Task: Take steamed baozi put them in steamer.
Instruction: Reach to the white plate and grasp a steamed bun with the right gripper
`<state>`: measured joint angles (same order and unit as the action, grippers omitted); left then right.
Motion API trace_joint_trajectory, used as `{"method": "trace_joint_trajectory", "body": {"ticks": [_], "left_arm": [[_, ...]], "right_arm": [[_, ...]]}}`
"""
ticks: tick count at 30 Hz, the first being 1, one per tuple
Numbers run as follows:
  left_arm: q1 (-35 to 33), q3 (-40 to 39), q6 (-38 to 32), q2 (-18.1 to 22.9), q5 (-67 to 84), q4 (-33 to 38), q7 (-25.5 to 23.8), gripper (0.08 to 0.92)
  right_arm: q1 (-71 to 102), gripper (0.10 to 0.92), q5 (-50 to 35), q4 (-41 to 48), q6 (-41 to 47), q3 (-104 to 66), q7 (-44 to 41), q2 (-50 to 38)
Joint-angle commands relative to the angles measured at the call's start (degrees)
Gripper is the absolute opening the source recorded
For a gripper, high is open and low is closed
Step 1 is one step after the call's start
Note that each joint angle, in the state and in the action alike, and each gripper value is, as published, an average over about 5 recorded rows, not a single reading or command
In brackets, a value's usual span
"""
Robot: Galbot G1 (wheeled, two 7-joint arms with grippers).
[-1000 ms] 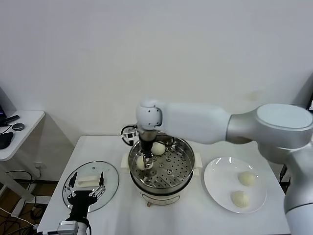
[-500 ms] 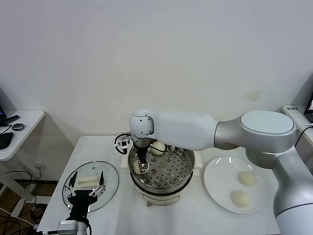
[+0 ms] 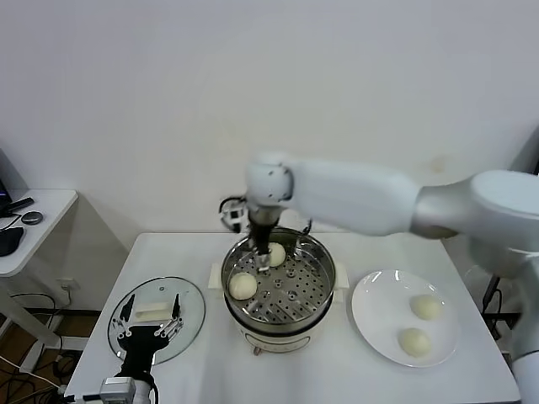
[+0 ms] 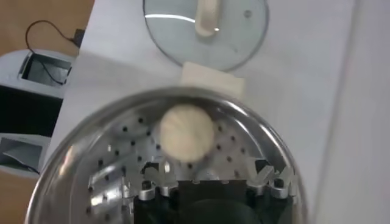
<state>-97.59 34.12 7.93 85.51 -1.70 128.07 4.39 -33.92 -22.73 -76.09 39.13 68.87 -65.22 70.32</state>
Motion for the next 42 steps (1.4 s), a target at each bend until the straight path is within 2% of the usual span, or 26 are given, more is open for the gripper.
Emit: {"method": "trace_joint_trajectory", "body": {"ticks": [1,5,9,13,18,26,42], "left_arm": [[0.1,0.0,0.3,0.0,1.5,-1.0,-0.2,0.823],[0.3,0.0,1.0,0.2,2.4,-1.7,-0.7,0.823],[0.3,0.0,1.3,0.3,2.4,-2.7,-0.9,0.823],[-0.4,0.1,1.2,0.4,2.2,-3.5,-0.9,0.823],[-1.8,0.1,1.0,1.2,2.1,-3.8,-0.8,0.823],[-4.5,1.2,0.9,0.7,2.1,-3.0,-1.0,0.823],[-5.0,1.9,0.9,0.8,2.2,-3.1,-0.9,0.823]], "right_arm": [[-7.1,0.823,0.6,-11.9,-2.6,-4.0,-2.6,-24.0],[-3.9,0.823,2.1,-16.4,-1.8,-6.7,-4.4,-35.2],[0.2,0.823,8.4,-17.8,-3.1,-7.9,-9.6,-43.2],[9.1,0.823,13.1,-17.1,-10.3,-11.6,-9.2,-47.5],[32.7,0.823,20.4,-17.5,-18.3,-29.0,-8.7,-51.8],[53.7,0.823,31.2,-16.4,-19.9,-44.8,-11.7,-50.2],[56.4,0.823,38.8,-11.3,-23.6,-44.2,-13.1,-44.2]]}}
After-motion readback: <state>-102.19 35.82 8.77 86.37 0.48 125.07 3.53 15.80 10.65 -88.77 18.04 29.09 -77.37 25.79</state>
